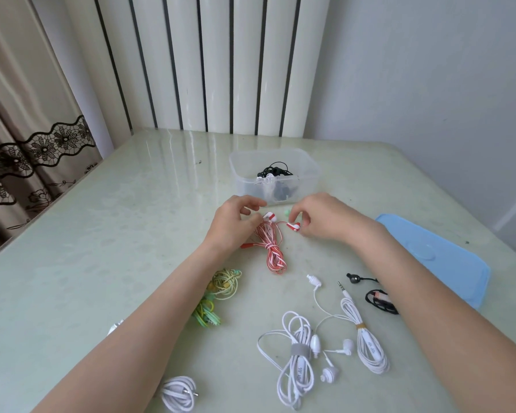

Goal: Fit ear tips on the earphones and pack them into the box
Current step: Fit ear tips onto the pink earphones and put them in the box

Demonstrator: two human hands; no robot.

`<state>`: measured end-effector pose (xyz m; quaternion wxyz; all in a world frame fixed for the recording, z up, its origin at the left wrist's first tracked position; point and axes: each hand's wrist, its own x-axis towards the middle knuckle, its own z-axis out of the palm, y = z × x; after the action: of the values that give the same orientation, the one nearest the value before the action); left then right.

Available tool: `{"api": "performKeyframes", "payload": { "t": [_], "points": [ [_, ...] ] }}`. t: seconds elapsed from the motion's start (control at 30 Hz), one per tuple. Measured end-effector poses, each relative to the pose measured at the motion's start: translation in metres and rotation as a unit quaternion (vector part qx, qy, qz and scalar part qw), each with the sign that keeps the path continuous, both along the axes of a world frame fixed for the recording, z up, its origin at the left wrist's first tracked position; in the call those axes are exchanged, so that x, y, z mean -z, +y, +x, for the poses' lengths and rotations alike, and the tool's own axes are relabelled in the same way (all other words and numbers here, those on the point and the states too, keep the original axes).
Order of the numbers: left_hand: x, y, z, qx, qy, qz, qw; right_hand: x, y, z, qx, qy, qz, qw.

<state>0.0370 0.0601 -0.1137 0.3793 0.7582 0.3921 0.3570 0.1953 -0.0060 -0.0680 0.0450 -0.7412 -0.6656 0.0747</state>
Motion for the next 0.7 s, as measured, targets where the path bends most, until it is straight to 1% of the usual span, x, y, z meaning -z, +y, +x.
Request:
{"api": "performKeyframes", "payload": {
  "t": [0.07,0.13,0.2,0.27,0.3,0.37,0.43,0.53,0.6,0.7],
  "points": [
    [-0.001,-0.004,0.001,0.01,-0.015,0.046,0.999,0.009,-0.005,-0.002,0.007,-0.009,0.023,1.0],
    [-0.005,-0.011,0.004,0.061,-0.012,0.103,0.993,0.01,-0.008,-0.004,0.006,0.004,0.05,0.999],
    [-0.008,-0.017,0.006,0.122,0.006,0.127,0.984,0.005,-0.009,-0.007,-0.013,0.042,0.089,0.995],
    [-0.009,-0.016,0.006,0.15,0.011,0.114,0.982,-0.002,-0.01,-0.013,-0.032,0.084,0.116,0.989],
    [-0.01,-0.014,0.005,0.147,0.006,0.093,0.985,-0.003,-0.009,-0.014,-0.034,0.112,0.117,0.986],
    [-0.01,-0.012,0.003,0.135,-0.021,0.034,0.99,-0.001,-0.011,-0.014,-0.015,0.197,0.115,0.974],
    [-0.008,-0.014,0.003,0.134,-0.06,-0.028,0.989,0.004,-0.014,-0.01,0.014,0.305,0.117,0.945],
    [-0.009,-0.016,0.003,0.123,-0.094,-0.074,0.985,0.011,-0.016,-0.01,0.035,0.466,0.125,0.876],
    [-0.013,-0.013,0.001,0.116,-0.11,-0.088,0.983,0.013,-0.013,-0.016,0.041,0.528,0.139,0.837],
    [-0.016,-0.013,-0.002,0.123,-0.131,-0.117,0.977,0.018,-0.009,-0.021,0.032,0.561,0.163,0.811]
  ]
}}
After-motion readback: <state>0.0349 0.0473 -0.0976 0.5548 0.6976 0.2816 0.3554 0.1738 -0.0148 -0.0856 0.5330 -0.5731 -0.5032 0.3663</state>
